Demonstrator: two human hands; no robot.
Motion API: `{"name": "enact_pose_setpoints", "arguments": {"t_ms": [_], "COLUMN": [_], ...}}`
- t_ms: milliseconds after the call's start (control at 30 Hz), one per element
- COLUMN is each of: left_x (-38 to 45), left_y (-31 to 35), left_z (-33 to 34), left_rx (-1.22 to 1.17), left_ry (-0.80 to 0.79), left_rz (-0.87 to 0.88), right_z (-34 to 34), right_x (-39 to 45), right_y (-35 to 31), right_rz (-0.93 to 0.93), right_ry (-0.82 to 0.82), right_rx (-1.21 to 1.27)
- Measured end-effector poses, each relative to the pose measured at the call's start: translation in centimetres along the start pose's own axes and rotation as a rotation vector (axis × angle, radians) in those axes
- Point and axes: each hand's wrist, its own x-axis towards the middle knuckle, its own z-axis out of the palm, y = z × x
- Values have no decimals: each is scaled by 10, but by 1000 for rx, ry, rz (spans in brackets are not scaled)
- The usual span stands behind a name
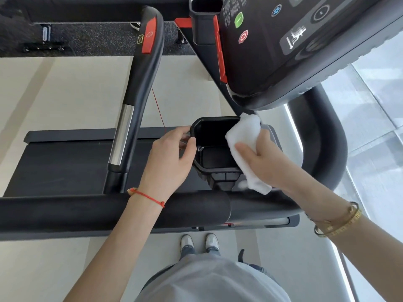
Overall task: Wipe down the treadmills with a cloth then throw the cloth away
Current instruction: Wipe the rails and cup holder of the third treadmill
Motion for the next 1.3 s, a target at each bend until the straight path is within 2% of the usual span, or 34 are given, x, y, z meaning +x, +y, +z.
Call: {"name": "enact_pose_setpoints", "arguments": {"t_ms": [267,433,667,733,833,933,1033,1167,1233,1300], "left_x": [0,0,0,-1,-1,0,1,0,0,0], "left_y": [2,1,2,3,2,1,1,2,2,2], "left_z": [0,0,-1,-1,-1,-1,-1,-1,-2,-2], "left_rx": [4,5,7,-3,-2,11,15,12,15,18], "left_ry": [-8,4,8,9,12,9,6,3,-2,-3], "left_rz": [-9,-1,-1,-6,-1,6,6,7,8,11], "right_z": [-14,8,-14,-12,-2,4,-4,-20,-17,-8], "right_x": [34,7,32,35,14,-5,9,33,30,19], "right_y": [-8,9,-6,-9,-2,5,2,-9,-6,2], "right_rz": [7,-18,45,57,-3,-5,-11,2,-13,-11], "right_ry": [18,74,-12,-39,25,11,-2,-54,-49,-56], "right_rx": [119,-29,130,34,-104,-6,-18,126,93,-46]}}
